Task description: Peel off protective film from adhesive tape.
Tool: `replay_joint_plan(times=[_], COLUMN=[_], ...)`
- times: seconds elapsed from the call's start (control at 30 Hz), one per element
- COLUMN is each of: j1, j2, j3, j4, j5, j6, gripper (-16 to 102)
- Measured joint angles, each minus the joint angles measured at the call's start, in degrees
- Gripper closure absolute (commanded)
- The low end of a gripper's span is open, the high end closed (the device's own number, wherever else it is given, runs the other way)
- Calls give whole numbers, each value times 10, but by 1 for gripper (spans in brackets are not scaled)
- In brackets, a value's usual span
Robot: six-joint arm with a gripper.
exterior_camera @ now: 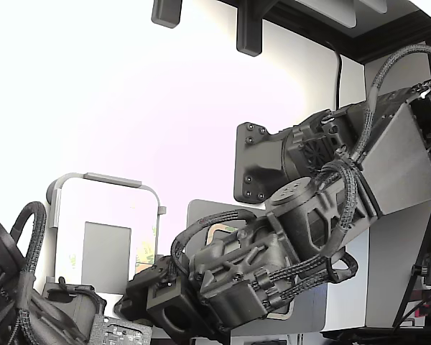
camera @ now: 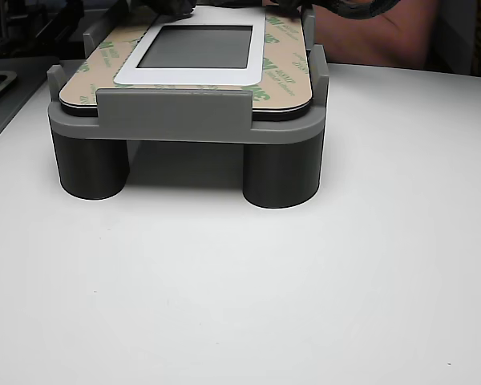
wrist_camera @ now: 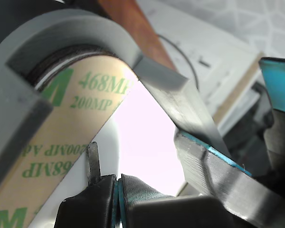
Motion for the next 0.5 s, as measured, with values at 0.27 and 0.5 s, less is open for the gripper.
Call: replay_joint_plan(times=[0.27,0.5], j1=[-1,-1], j2=[0,3], j3=[0,8], j4=[0,-6], j5=[-1,-1], j6=[-2,1], gripper=[95,95])
